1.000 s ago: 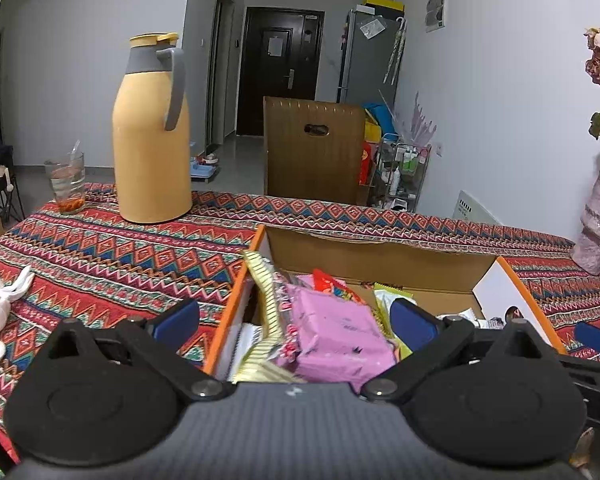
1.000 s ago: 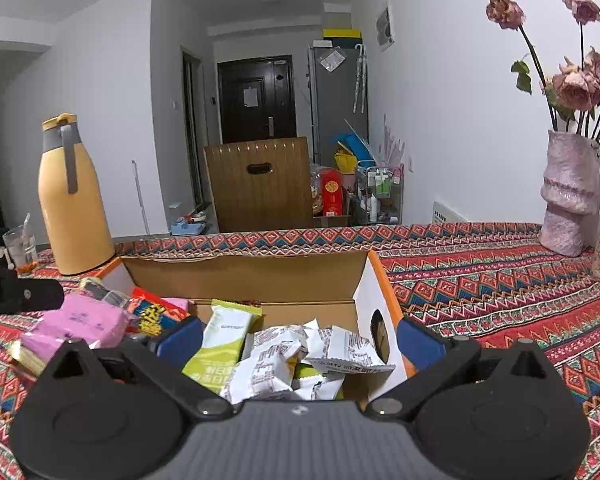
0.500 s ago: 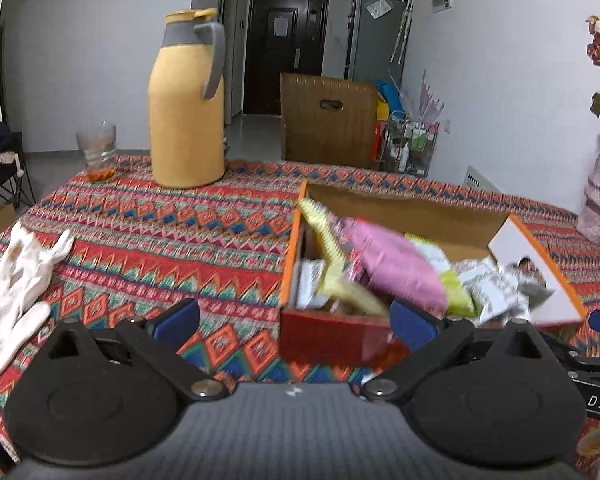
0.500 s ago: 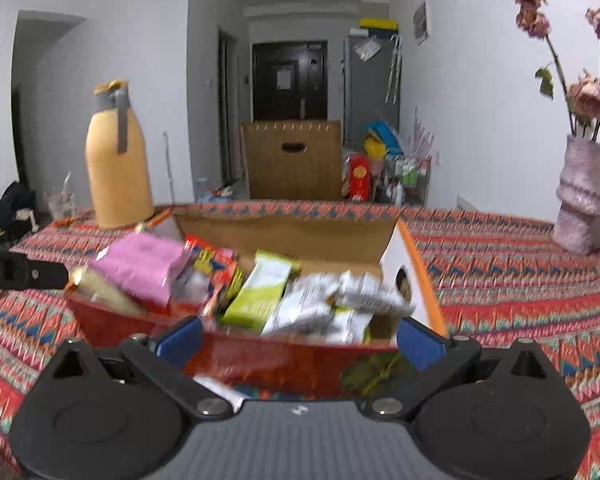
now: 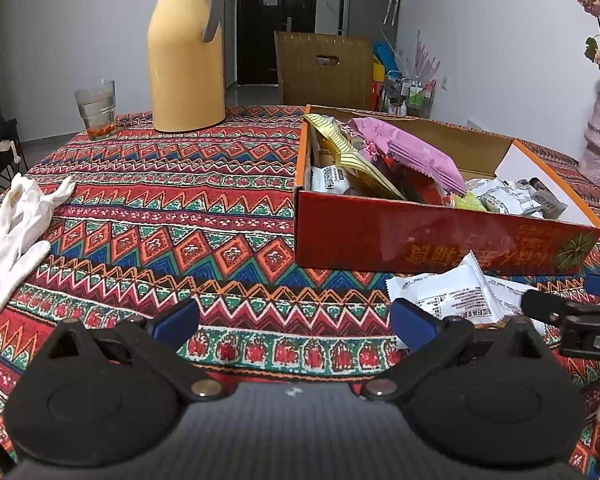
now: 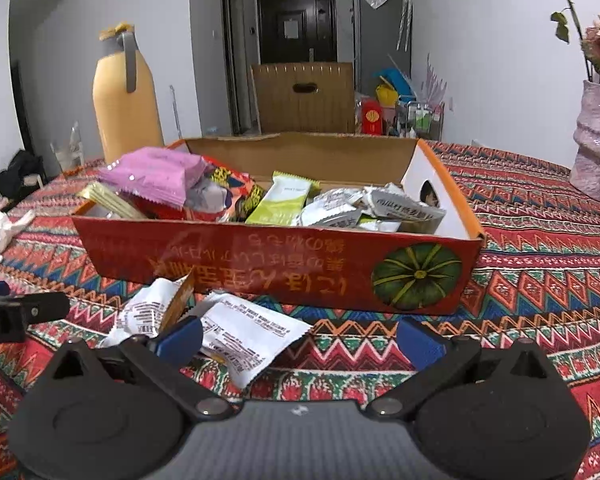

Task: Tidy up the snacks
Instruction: 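Withdraw both tools from the box toward the last snacks, then grasp a white sachet with the right gripper while the left grasps another white sachet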

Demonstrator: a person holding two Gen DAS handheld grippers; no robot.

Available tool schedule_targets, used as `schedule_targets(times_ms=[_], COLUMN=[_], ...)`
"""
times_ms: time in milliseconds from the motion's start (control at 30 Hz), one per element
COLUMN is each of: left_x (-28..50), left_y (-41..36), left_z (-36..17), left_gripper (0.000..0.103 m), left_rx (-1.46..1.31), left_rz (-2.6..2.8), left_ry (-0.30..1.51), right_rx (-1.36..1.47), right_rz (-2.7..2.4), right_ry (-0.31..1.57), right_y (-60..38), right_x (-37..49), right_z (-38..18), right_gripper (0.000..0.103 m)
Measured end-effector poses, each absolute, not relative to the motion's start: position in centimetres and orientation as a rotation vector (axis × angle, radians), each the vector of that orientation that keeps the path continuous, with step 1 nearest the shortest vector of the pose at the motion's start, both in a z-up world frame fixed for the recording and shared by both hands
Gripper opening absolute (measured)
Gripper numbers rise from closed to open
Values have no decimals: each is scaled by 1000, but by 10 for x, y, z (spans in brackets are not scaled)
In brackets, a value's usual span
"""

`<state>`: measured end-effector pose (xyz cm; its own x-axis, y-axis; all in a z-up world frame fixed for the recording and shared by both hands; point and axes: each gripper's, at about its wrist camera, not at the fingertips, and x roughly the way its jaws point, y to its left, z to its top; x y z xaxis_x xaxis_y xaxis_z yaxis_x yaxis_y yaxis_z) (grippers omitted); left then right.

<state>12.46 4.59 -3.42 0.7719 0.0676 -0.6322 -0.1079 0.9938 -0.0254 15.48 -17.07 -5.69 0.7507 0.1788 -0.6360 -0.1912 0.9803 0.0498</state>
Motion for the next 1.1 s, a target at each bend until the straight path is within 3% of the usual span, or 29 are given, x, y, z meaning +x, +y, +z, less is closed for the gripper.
schedule_targets(times_ms=[300, 433, 533, 600, 667, 800, 1100], left_x=[126, 126, 126, 126, 126, 125, 128], left_y=[58, 61, 63, 64, 64, 64, 55], left_z=[-42, -43, -43, -44, -43, -43, -32], left_gripper=[103, 103, 103, 103, 103, 103, 103], left_rx=[-131, -157, -167, -173, -178, -180, -167], left_rz=[92, 83, 76, 74, 75, 76, 62], left_ry=[685, 689, 694, 696, 694, 692, 718], right_rx=[-30, -49, -64, -65, -55, -50, -6], right_rz=[186, 205, 231, 260, 284, 303, 290], right_ry=[784, 798, 770, 758, 757, 726, 628], right_y=[-142, -131, -127, -127, -127, -130, -164], right_x=[191, 192, 185, 180, 177, 168, 142], right_z=[-70, -79, -79, -76, -73, -68, -45], right_gripper=[103, 95, 77, 44, 29, 19, 16])
